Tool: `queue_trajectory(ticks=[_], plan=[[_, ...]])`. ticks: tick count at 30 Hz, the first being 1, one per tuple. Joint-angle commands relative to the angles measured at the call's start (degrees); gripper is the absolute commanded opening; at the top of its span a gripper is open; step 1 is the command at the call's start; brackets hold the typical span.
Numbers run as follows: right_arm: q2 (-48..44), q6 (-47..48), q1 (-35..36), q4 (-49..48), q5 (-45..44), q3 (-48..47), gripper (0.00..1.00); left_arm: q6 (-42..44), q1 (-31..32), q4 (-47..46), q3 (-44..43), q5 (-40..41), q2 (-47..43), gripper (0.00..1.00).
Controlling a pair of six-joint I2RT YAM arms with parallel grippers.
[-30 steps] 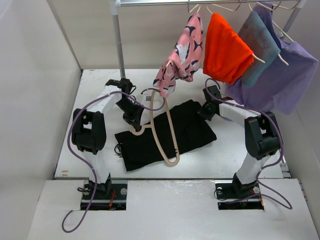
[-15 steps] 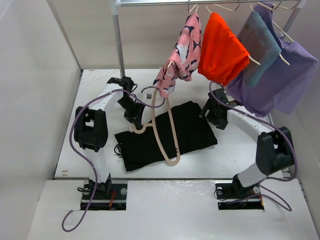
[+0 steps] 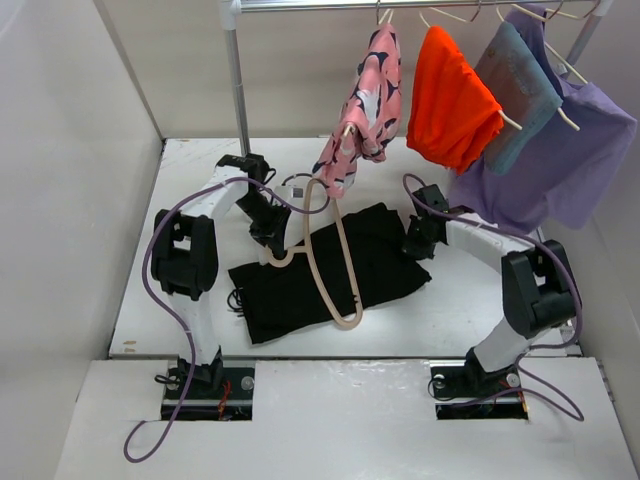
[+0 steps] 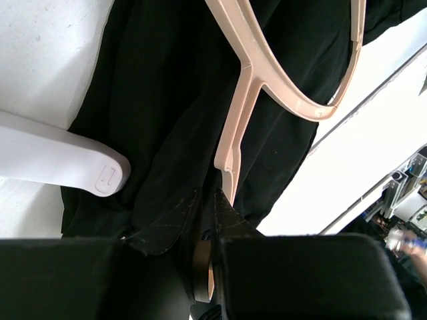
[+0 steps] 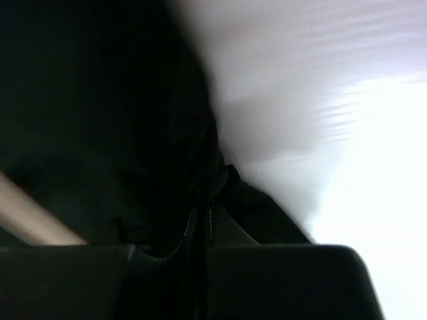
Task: Place the trousers on the hanger
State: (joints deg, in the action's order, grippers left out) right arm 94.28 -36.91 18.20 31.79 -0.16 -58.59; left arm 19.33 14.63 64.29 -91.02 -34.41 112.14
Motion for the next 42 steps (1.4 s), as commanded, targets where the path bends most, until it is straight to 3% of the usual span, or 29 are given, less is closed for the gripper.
queue_trajectory(ticks=[1,6,9,13,25,30,34,37,38,39,42], plan=[[-7.6,2.8,5.5,-8.4,9.7,-0.3,0.00,-0.3,-0.5,-0.1,-1.9,-0.1,-0.1,0.00],[-10.4,-2.2,22.5,-21.1,13.2,-0.3,0.00,-0.8,-1.1,-0.1,-1.3,-0.7,-0.1,0.00],[-5.4,-4.6,26.6,-24.8,13.2,-1.0,0.00,-0.8,-1.6,-0.1,-1.3,-1.3,-0.1,0.00],[4.4,-5.7,27.2,-26.0,13.2,-3.5,0.00,-0.2,-1.6,-0.1,-1.3,-3.0,-0.1,0.00],[13.5,-7.1,24.2,-30.2,8.1,-2.8,0.00,3.0,-1.6,0.5,-1.3,-7.5,-3.1,0.00],[19.6,-6.1,24.2,-33.4,11.1,-5.0,0.00,3.0,-0.4,0.5,-1.7,-17.5,-4.1,0.00],[20.3,-2.5,26.1,-34.0,13.0,-5.6,0.00,3.0,2.5,0.5,-3.5,-20.3,-3.6,0.00],[14.0,0.2,26.1,-33.5,11.5,-1.2,0.01,3.0,3.1,0.5,-4.3,-18.2,-3.1,0.00],[12.2,1.2,25.2,-32.2,11.5,0.2,0.04,3.7,2.6,0.5,-3.6,-18.2,-3.6,0.00],[9.1,3.7,25.2,-31.1,11.5,0.2,0.19,3.7,2.1,0.5,-2.8,-18.2,-4.2,0.00],[3.8,8.0,24.5,-22.1,10.2,-2.7,0.49,3.7,2.1,0.5,-2.1,-12.7,-4.2,0.00]])
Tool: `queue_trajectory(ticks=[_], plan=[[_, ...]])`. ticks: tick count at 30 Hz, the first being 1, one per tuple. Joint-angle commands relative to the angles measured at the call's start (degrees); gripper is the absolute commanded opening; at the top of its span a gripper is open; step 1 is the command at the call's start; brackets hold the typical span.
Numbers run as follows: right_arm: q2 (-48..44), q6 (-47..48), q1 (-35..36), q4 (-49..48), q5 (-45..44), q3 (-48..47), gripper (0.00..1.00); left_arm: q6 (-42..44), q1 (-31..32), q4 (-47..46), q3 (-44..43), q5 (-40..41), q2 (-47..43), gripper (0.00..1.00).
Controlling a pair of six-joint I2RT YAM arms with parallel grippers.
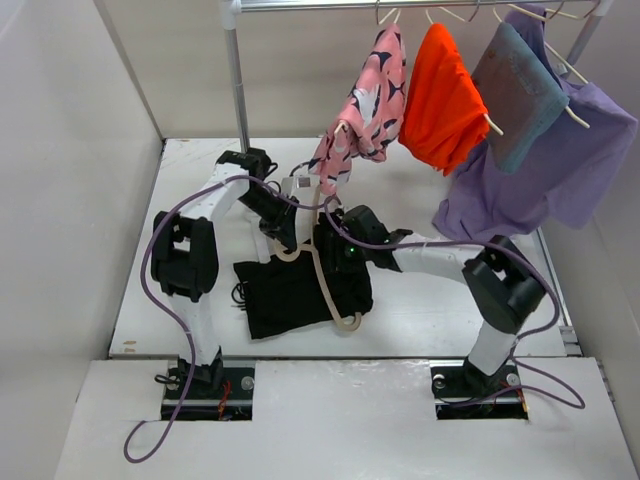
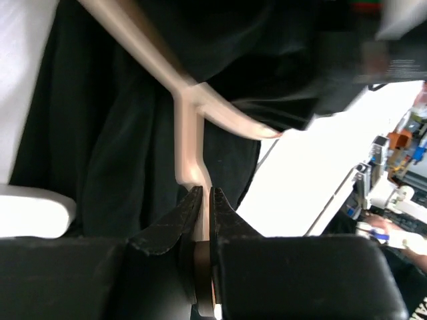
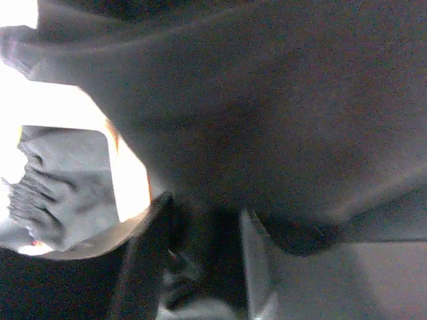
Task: Place the trousers on the hanger
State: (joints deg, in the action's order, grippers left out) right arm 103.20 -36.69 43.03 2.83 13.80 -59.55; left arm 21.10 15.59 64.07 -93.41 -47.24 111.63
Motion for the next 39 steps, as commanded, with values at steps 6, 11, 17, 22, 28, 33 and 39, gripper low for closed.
queue_trajectory(ticks=[6,11,17,22,28,33,39], plan=[[-12.9,13.8,0.8,19.3,-9.1,-6.5,0.59,1.4,1.1,0.7,0.9,4.5,-1.9,0.00],[-15.8,12.2,-0.4,16.1,-12.0,-5.3,0.38,1.4,1.7,0.7,0.9,4.5,-1.9,0.00],[-8.9,5.1,-4.2,-1.2,-12.0,-6.6,0.00,0.3,2.2,0.7,0.2,5.1,-1.9,0.00],[2.8,0.4,-4.7,-11.2,-3.6,-10.8,0.00,0.3,2.2,0.7,-0.3,5.6,-1.3,0.00],[12.4,-6.2,-2.9,-18.6,1.3,-10.2,0.00,0.3,2.2,0.7,-4.7,5.0,-1.3,0.00],[16.4,-7.4,-2.2,-19.3,1.1,-9.6,0.00,0.3,2.2,0.7,-8.6,3.1,-0.8,0.00],[14.0,-2.4,-2.7,-17.8,3.6,-9.1,0.00,1.0,2.2,0.7,-6.5,3.6,-1.5,0.00]])
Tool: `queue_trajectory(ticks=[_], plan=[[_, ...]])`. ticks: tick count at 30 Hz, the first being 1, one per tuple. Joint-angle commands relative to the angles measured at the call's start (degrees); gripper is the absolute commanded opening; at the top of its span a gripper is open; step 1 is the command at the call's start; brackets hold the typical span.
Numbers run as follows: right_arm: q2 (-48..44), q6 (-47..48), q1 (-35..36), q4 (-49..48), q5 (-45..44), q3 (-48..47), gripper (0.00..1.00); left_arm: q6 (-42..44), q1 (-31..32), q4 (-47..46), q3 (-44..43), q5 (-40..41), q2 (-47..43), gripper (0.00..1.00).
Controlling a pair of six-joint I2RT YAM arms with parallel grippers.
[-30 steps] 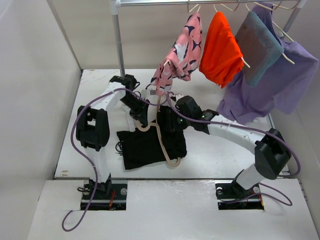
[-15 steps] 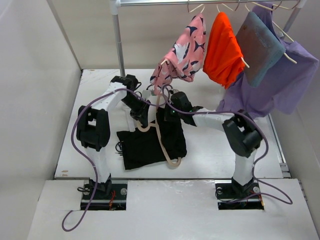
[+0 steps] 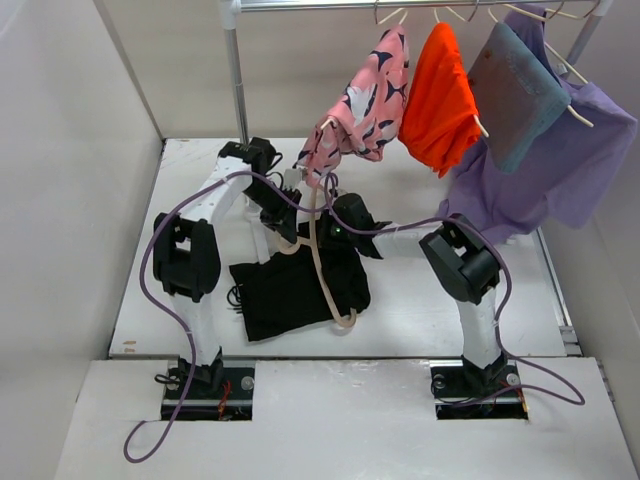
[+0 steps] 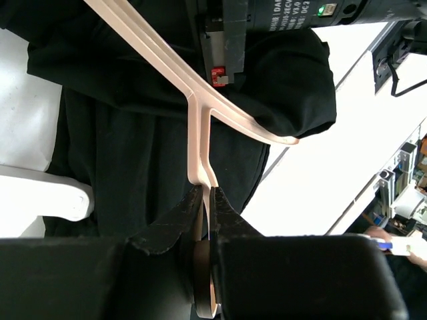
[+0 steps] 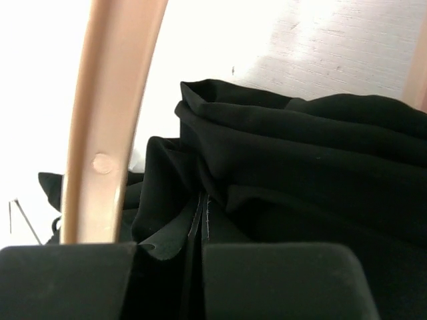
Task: Place the trousers on the hanger
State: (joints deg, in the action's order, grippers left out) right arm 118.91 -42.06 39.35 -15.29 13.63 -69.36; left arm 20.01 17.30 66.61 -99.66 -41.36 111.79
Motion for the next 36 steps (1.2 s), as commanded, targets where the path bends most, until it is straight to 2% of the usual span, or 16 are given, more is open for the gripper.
queue_trajectory(ticks=[1,3,4,6,11,15,17,23,27,32,36], plan=[[-3.2,4.3,1.0,1.6,3.2,0.7,0.00,2.1,0.5,-1.8,0.6,-1.6,-1.7,0.00],[-7.6,6.9,1.0,6.7,1.9,-0.1,0.01,2.1,0.5,-1.8,2.9,-1.6,-1.7,0.00],[-8.8,9.8,1.0,8.9,1.1,-0.7,0.06,2.1,0.0,-1.8,2.9,-1.6,-1.7,0.00],[-10.8,12.2,1.0,15.0,-0.7,-1.6,0.24,1.5,-0.6,-1.8,3.5,-1.6,-1.7,0.00],[-17.2,16.5,1.0,24.8,-3.9,-0.9,0.36,0.5,-1.1,-1.8,3.5,-1.1,-1.7,0.00],[-23.2,15.8,1.0,29.7,-6.6,3.4,0.36,-0.1,-1.1,-1.8,3.5,0.0,-1.7,0.00],[-26.0,15.2,1.0,30.8,-6.6,6.9,0.31,-0.1,-1.1,-1.8,3.5,0.0,-1.7,0.00],[-28.2,11.5,1.7,23.6,3.3,16.2,0.19,-0.6,-1.1,-1.8,2.8,0.0,-1.7,0.00],[-25.0,9.3,4.4,17.9,8.2,16.2,0.12,-1.1,-1.1,-1.8,1.7,-1.7,-1.7,0.00],[-12.7,6.8,5.7,9.2,11.5,13.1,0.09,-1.1,-1.1,-1.8,1.7,-8.0,-1.7,0.00],[-4.8,6.3,5.7,8.7,6.5,6.5,0.04,-0.1,-1.1,-1.8,1.7,-15.5,-2.7,0.00]])
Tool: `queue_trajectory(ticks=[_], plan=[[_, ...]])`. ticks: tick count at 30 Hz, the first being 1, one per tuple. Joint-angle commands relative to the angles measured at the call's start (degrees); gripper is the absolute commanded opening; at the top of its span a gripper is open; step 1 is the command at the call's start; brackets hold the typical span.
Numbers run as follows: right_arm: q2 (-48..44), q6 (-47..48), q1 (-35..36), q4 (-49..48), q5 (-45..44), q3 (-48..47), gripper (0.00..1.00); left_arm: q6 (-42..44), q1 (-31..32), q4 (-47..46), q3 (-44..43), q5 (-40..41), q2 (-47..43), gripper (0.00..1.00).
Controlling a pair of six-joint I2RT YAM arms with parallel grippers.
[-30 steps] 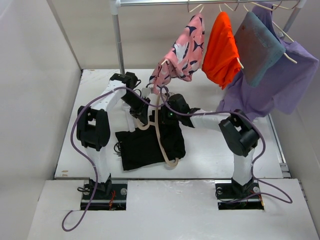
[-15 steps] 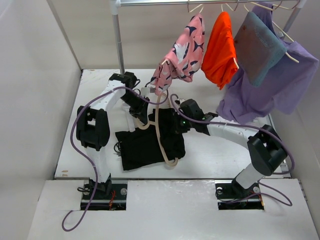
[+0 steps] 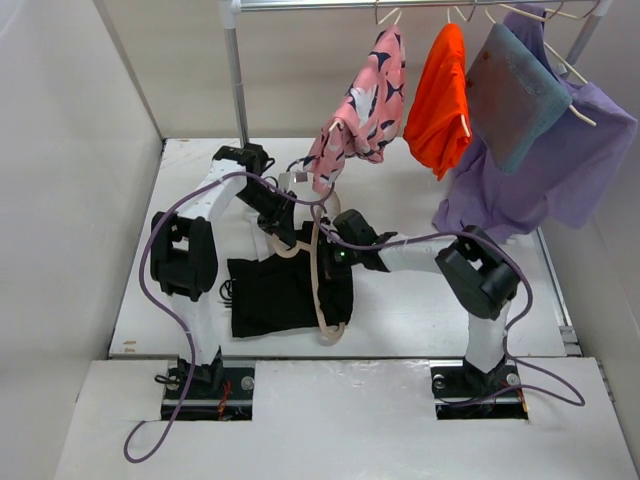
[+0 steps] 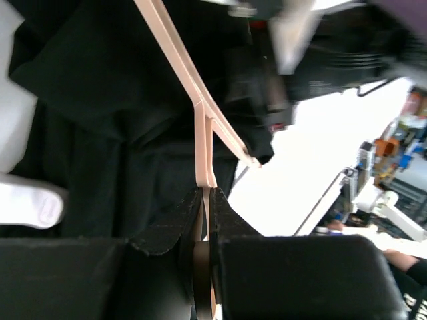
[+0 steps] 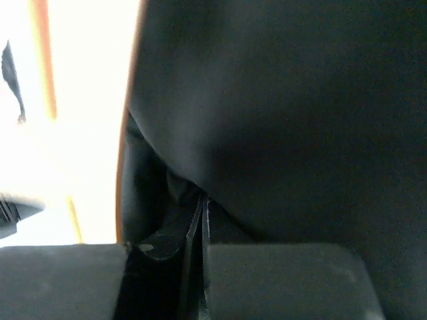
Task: Place the trousers on the hanger
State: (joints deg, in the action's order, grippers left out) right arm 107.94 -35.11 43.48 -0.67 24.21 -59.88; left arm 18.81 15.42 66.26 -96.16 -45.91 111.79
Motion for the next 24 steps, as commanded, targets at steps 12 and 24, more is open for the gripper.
queue_trajectory(ticks=[12,24], plan=[[-1.3,3.1,0.5,-5.1,-10.3,-3.2,0.21,1.8,0.2,-1.5,-0.7,-16.4,-3.4,0.00],[-18.5,7.2,0.5,18.7,-24.1,-2.6,0.62,0.5,-0.4,-1.5,-1.4,-12.4,-2.2,0.00]])
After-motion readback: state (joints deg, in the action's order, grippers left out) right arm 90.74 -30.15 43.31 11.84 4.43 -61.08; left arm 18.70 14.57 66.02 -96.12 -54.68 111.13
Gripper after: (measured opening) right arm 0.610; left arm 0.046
